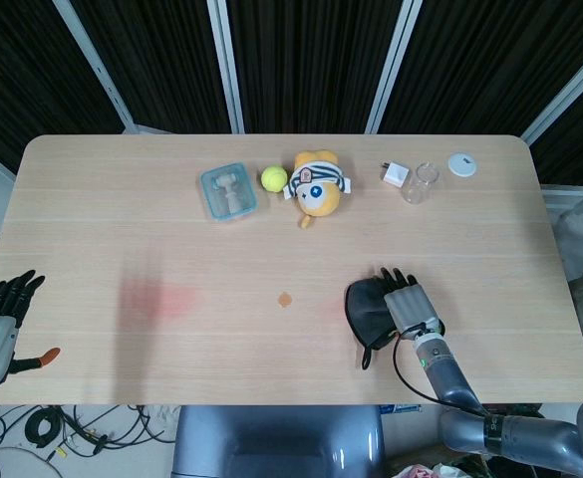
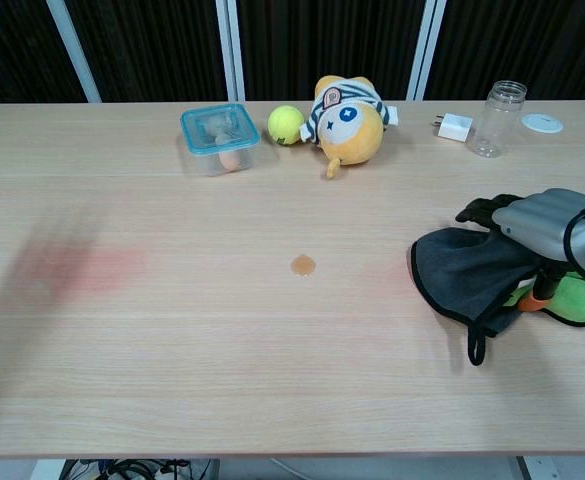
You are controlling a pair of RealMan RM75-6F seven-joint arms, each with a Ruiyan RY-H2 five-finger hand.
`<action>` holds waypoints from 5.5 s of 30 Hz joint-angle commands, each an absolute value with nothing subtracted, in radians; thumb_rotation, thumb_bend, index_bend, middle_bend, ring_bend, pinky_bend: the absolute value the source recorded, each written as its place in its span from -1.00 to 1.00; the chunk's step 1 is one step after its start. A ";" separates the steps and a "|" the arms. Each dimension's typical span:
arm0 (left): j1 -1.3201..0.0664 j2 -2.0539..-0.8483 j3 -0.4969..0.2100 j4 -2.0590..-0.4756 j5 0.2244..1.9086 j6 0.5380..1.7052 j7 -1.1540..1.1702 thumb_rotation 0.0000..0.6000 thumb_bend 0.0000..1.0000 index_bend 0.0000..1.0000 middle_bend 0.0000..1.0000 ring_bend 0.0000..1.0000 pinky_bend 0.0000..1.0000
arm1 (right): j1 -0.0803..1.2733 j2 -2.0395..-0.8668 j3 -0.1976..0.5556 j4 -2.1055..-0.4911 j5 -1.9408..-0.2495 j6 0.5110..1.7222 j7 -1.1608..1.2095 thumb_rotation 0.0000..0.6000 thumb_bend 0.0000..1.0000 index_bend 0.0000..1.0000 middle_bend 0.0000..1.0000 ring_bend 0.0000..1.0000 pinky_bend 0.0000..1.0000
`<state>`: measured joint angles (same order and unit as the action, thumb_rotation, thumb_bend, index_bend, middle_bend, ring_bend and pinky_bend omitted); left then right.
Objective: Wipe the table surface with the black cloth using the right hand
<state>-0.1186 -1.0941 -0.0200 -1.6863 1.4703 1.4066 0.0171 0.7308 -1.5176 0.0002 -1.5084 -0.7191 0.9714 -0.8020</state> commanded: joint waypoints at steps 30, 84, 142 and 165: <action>-0.120 -1.094 -0.021 -1.686 1.468 1.405 0.017 1.00 -1.00 -1.00 -1.00 -1.00 -1.00 | 0.754 -1.526 0.000 -1.492 -0.673 0.958 -0.807 1.00 -1.00 -1.00 -1.00 -1.00 -0.67; -0.130 -1.091 -0.031 -1.701 1.433 1.377 0.010 1.00 -1.00 -1.00 -1.00 -1.00 -1.00 | 0.958 -1.973 0.257 -1.209 -0.902 0.903 -0.616 1.00 0.06 0.55 0.49 0.49 0.77; -0.128 -1.097 -0.028 -1.698 1.444 1.392 0.022 1.00 -1.00 -1.00 -1.00 -1.00 -1.00 | 0.808 -1.998 0.206 -0.844 -1.037 0.942 -0.684 1.00 0.06 0.55 0.47 0.46 0.56; -0.126 -1.100 -0.032 -1.693 1.443 1.398 0.021 1.00 -1.00 -1.00 -1.00 -1.00 -1.00 | 0.811 -2.131 0.153 -0.966 -1.122 0.925 -0.671 1.00 0.06 0.55 0.47 0.46 0.56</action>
